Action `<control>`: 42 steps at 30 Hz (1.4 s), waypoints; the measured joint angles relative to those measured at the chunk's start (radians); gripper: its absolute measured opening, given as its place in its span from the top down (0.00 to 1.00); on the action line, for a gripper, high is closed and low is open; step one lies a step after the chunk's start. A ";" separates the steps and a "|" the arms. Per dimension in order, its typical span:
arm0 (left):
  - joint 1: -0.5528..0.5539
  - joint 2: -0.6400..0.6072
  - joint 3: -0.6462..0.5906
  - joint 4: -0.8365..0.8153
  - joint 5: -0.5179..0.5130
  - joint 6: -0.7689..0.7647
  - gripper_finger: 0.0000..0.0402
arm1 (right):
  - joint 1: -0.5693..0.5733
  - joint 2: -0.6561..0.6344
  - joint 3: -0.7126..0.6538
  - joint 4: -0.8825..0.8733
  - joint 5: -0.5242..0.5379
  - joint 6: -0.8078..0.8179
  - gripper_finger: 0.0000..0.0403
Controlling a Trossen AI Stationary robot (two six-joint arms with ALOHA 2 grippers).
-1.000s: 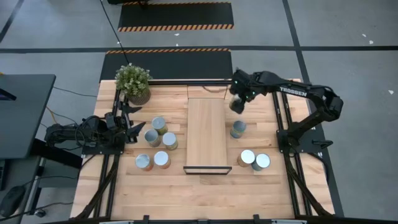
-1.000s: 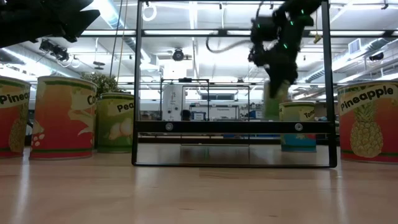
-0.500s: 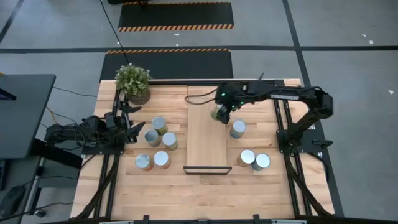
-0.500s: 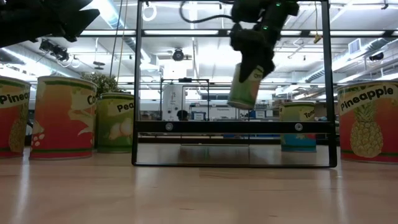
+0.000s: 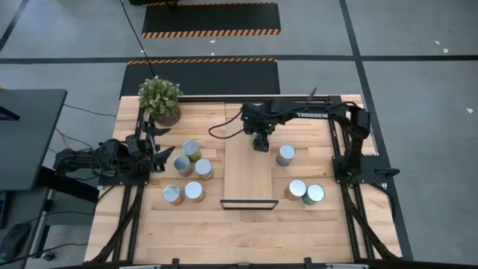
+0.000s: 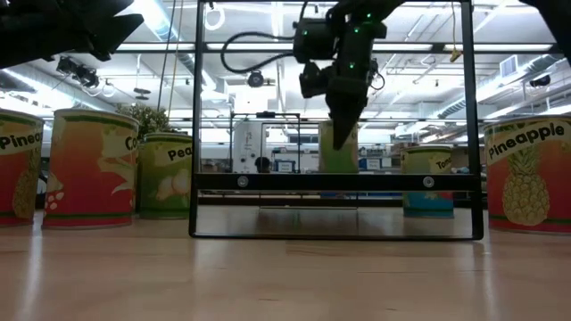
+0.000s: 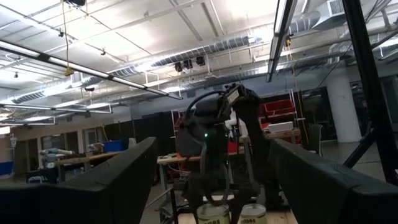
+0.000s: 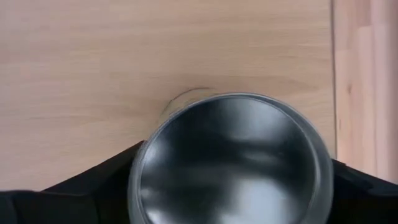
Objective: Pick and place cans onto a shelf
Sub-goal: Put the right canned oranges on the shelf, then put the canned peaches on the shelf
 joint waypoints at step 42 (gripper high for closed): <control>0.001 0.075 0.040 -0.165 -0.279 -0.106 0.23 | 0.080 -0.164 -0.007 0.070 0.270 -0.055 0.03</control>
